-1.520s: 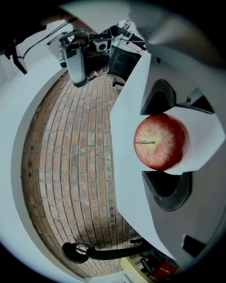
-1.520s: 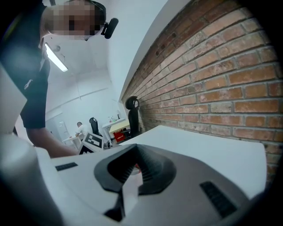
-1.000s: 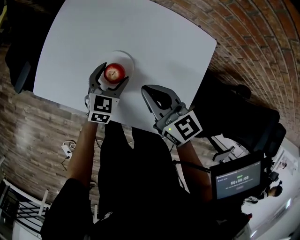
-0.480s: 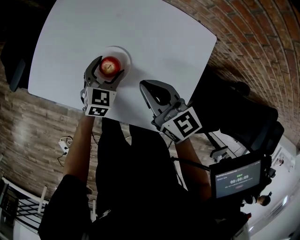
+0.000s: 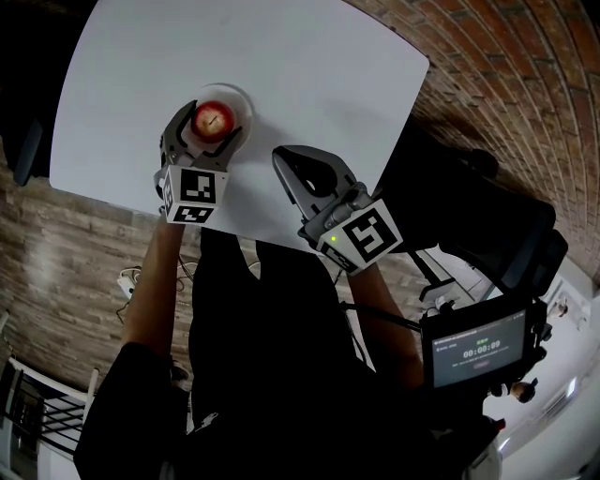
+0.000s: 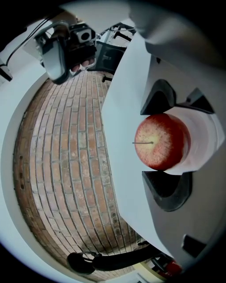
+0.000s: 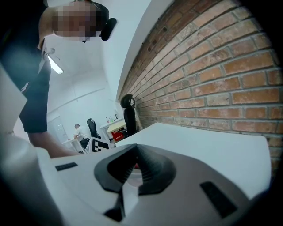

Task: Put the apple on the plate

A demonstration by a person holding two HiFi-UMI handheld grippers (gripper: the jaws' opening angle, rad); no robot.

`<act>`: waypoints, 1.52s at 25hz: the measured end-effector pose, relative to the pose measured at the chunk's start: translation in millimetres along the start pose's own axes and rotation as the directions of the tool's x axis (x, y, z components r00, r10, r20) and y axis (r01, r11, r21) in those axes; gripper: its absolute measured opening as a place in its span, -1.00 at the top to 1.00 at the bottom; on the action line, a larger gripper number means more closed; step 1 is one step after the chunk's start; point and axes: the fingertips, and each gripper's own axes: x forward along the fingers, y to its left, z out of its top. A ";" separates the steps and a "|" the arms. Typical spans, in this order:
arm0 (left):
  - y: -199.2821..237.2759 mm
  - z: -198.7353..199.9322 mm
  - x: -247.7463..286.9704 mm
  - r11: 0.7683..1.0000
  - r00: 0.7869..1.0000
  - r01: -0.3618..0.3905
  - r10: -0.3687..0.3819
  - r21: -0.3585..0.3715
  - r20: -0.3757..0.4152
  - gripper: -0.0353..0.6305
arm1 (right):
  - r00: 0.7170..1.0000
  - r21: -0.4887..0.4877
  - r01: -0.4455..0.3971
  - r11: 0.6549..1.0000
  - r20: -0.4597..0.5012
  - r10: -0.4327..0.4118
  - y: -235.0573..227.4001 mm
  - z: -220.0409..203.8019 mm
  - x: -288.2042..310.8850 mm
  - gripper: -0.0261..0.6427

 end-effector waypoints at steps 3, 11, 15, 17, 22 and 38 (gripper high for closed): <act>0.1 -1.4 -0.6 1.000 1.000 -0.003 0.003 -0.006 0.003 -0.30 | 1.000 -0.002 0.002 1.000 0.000 -0.002 -1.4 -0.3 -0.9 0.91; -2.0 -2.6 4.9 1.000 1.000 0.004 -0.004 -0.007 0.001 -0.30 | 1.000 -0.006 0.010 1.000 -0.001 -0.010 -4.3 0.2 -1.6 0.91; -3.0 -4.7 9.1 1.000 1.000 0.016 -0.016 -0.003 -0.012 -0.31 | 1.000 -0.012 0.018 1.000 0.003 -0.018 -7.0 1.8 -3.8 0.91; -4.0 -4.2 11.6 1.000 1.000 0.021 -0.021 0.000 -0.014 -0.31 | 1.000 -0.015 0.024 1.000 0.006 -0.023 -9.5 2.4 -5.5 0.91; -5.4 -3.3 10.1 1.000 1.000 0.016 -0.016 -0.004 -0.023 -0.38 | 0.999 -0.024 0.028 0.999 0.019 -0.028 -9.4 6.7 -12.0 0.91; -4.9 6.7 -18.3 1.000 1.000 0.023 -0.023 0.017 -0.007 -0.38 | 0.996 -0.038 0.051 0.998 0.070 -0.048 15.9 28.1 -30.5 0.91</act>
